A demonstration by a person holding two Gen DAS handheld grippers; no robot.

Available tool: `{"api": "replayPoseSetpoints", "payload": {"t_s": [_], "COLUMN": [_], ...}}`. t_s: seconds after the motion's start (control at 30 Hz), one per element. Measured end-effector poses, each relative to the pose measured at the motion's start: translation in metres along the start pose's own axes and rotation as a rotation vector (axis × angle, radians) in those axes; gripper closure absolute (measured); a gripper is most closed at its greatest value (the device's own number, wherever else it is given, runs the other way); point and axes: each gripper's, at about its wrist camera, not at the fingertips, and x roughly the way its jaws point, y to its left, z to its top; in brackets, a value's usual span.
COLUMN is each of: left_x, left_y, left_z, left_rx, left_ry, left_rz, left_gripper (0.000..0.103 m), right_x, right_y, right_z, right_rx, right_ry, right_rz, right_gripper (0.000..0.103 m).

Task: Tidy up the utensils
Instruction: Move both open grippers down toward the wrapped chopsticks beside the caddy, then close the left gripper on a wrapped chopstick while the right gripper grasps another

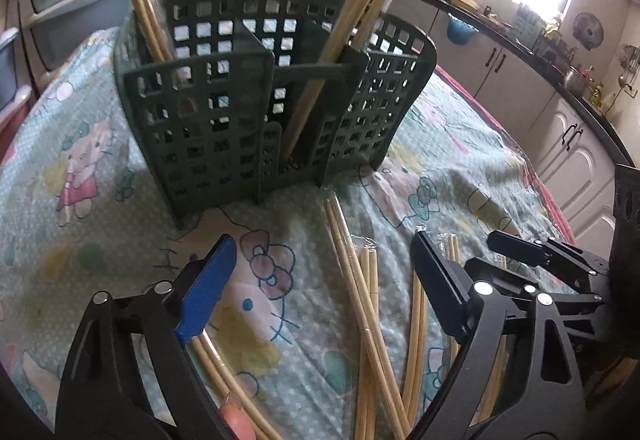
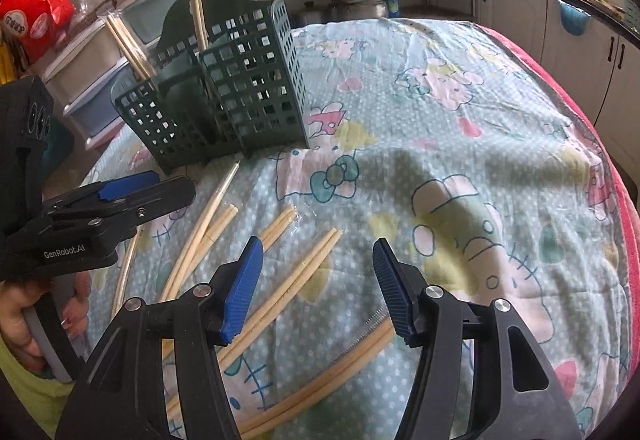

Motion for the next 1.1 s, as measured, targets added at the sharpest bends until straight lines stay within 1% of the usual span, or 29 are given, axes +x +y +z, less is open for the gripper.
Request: {"api": "replayPoseSetpoints", "payload": {"t_s": [0.1, 0.27, 0.33, 0.5, 0.63, 0.67, 0.7, 0.8, 0.93, 1.1], "left_x": [0.008, 0.017, 0.022, 0.032, 0.04, 0.043, 0.046, 0.051, 0.053, 0.055], "left_y": [0.0, -0.001, -0.003, -0.005, -0.006, -0.006, -0.006, -0.004, -0.001, 0.009], "left_z": [0.002, 0.005, 0.007, 0.012, 0.018, 0.019, 0.02, 0.022, 0.024, 0.027], "left_rx": [-0.009, -0.015, -0.015, -0.02, -0.024, -0.026, -0.03, -0.046, -0.058, -0.086], "left_ry": [0.031, 0.058, 0.068, 0.091, 0.101, 0.104, 0.107, 0.106, 0.1, 0.096], "left_rz": [-0.019, -0.035, -0.039, -0.045, -0.043, -0.042, -0.04, -0.033, -0.02, -0.003], "left_gripper": [0.035, 0.042, 0.044, 0.054, 0.057, 0.058, 0.06, 0.064, 0.07, 0.086], "right_x": [0.005, 0.014, 0.017, 0.023, 0.027, 0.027, 0.027, 0.028, 0.027, 0.022], "right_y": [0.001, 0.0, 0.0, -0.002, -0.004, -0.004, -0.005, -0.009, -0.011, -0.013], "right_z": [0.001, 0.004, 0.005, 0.007, 0.008, 0.008, 0.007, 0.007, 0.008, 0.008], "right_rx": [-0.003, -0.003, 0.004, 0.008, 0.017, 0.018, 0.022, 0.039, 0.047, 0.06], "right_ry": [0.011, 0.033, 0.042, 0.051, 0.058, 0.058, 0.056, 0.052, 0.04, 0.026], "right_rz": [-0.002, -0.007, -0.006, -0.011, -0.007, -0.009, -0.012, -0.01, -0.003, 0.009], "right_gripper": [0.053, 0.057, 0.058, 0.062, 0.065, 0.068, 0.073, 0.083, 0.087, 0.09]}}
